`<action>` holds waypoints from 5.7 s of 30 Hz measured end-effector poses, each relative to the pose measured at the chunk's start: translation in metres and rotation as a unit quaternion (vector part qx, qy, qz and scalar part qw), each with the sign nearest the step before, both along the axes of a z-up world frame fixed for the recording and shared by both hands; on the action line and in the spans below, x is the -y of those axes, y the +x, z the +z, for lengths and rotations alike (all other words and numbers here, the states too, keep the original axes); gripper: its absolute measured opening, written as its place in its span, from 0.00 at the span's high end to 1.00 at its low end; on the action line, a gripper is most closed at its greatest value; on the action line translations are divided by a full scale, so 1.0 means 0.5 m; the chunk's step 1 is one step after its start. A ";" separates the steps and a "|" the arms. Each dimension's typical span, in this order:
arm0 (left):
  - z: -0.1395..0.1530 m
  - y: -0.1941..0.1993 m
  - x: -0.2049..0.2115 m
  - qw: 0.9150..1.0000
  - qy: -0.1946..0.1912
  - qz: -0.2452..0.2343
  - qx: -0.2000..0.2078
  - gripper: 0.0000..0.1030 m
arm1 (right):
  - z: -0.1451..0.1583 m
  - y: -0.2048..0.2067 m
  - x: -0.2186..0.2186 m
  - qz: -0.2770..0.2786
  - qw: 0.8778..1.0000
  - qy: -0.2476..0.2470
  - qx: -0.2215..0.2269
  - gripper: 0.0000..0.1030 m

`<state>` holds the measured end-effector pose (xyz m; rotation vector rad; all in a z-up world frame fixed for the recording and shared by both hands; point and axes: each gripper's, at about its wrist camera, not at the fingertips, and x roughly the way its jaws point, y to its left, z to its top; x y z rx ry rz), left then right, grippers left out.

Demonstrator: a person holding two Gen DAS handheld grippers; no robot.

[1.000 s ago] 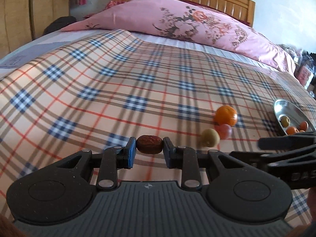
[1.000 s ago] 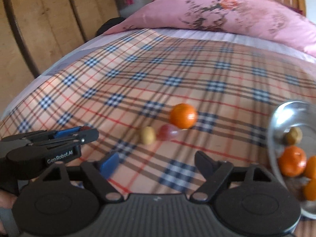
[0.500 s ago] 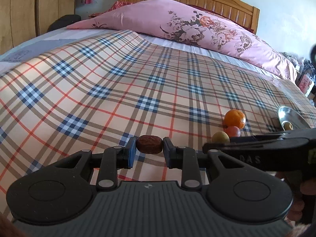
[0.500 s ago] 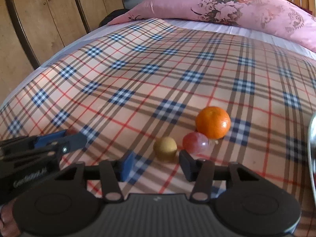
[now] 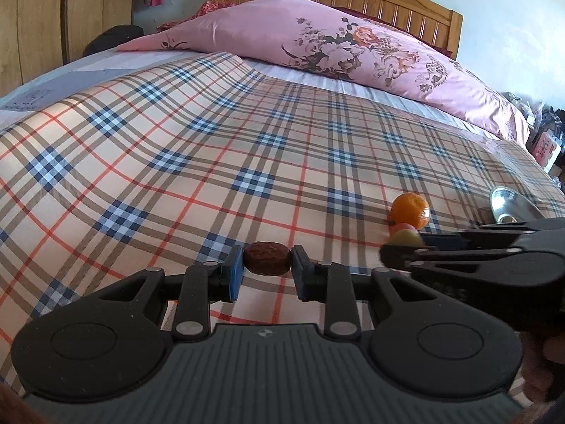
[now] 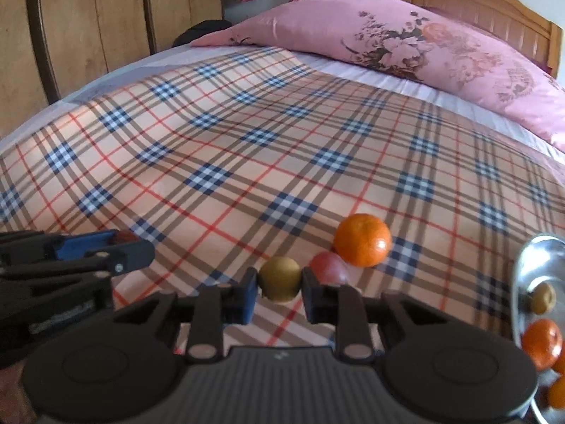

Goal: Organize fruits
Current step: 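Carry the date and the yellow pear over the steel plate with both tools, then lower and open both tools to drop the date and pear into the plate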

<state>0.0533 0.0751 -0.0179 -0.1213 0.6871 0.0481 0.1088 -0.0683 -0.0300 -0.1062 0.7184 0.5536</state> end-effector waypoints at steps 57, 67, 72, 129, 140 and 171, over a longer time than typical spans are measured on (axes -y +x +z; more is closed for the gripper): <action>0.073 -0.115 0.207 0.995 0.030 -0.092 0.013 0.67 | 0.085 -0.222 0.366 -0.188 0.982 0.029 0.006 0.77; 0.075 -0.110 0.219 0.994 0.030 -0.101 0.013 0.67 | 0.083 -0.222 0.386 -0.198 0.980 0.034 0.004 0.77; 0.076 -0.108 0.230 0.993 0.032 -0.108 0.013 0.67 | 0.084 -0.221 0.397 -0.204 0.978 0.035 0.005 0.77; 0.086 -0.030 0.373 0.981 0.023 -0.191 0.016 0.67 | 0.099 -0.180 0.512 -0.243 0.969 0.040 0.011 0.77; 0.089 -0.002 0.392 0.980 0.021 -0.198 0.016 0.67 | 0.111 -0.149 0.532 -0.242 0.969 0.045 0.011 0.77; 0.059 0.139 0.498 0.971 0.009 -0.238 -0.006 0.67 | 0.075 0.006 0.572 -0.236 0.969 0.063 -0.022 0.77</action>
